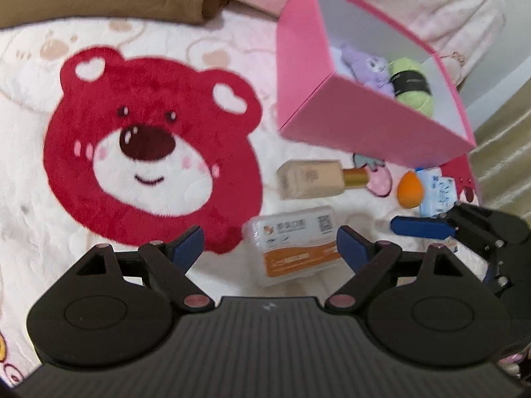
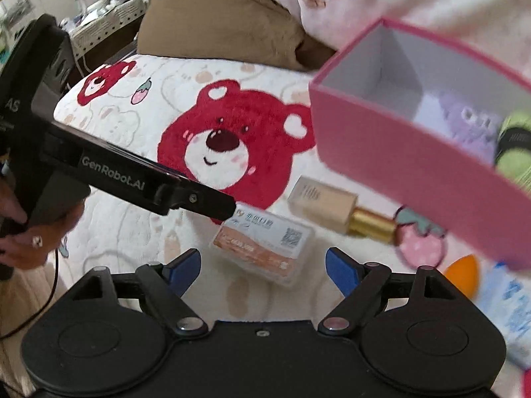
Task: Organize objects
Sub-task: 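Move the left gripper to the clear dental-floss box and close on it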
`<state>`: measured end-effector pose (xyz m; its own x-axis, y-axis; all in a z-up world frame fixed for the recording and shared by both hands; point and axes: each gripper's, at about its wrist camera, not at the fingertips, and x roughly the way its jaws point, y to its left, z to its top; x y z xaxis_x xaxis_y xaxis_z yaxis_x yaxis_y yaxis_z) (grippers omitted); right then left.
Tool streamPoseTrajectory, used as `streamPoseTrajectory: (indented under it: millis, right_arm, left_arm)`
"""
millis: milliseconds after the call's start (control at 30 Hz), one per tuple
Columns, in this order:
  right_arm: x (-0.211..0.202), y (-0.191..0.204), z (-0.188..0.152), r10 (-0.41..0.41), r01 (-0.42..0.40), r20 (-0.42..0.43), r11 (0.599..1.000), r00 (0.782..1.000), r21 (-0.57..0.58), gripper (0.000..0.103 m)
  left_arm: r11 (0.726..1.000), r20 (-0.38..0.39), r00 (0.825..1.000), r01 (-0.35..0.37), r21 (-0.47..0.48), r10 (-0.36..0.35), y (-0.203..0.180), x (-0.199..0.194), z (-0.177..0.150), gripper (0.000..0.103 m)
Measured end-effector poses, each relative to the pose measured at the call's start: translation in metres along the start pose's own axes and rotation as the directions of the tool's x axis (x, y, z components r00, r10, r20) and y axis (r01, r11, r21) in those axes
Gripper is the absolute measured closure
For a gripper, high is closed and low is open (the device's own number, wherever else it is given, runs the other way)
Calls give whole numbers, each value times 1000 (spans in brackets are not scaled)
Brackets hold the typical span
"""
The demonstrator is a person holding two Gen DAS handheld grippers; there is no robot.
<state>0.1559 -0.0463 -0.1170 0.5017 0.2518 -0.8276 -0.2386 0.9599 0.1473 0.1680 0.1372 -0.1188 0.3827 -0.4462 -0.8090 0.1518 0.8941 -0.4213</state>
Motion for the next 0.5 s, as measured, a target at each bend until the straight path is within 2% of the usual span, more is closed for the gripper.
streamPoseTrajectory:
  millis: [100,167,333,400,500]
  right_arm:
    - [18,5,-10,15,-15,2,1000,1000,23,17]
    - [28,11,-17,4,-4,18,1000,1000,27,17]
    - [43,22,-35,-87,86,91,996,992,18,16]
    - [47,21,-38,-97,96,111,995,989,20,17]
    - [54,15,-35,-111,105,113,993,987,53,16]
  left_arm:
    - [997,-41,997,62,-51,-64,8,13,-1,16]
    - [995,-36,996,76,-61,-79,8,19,-2,16]
    - [997,-11,999,51,-53,-51,5,34,-10,19]
    - [997,-11,999,46,-56,-47,6,42,-12,21]
    - [997,-21,998,53,-63,-54,5,51,-16,32]
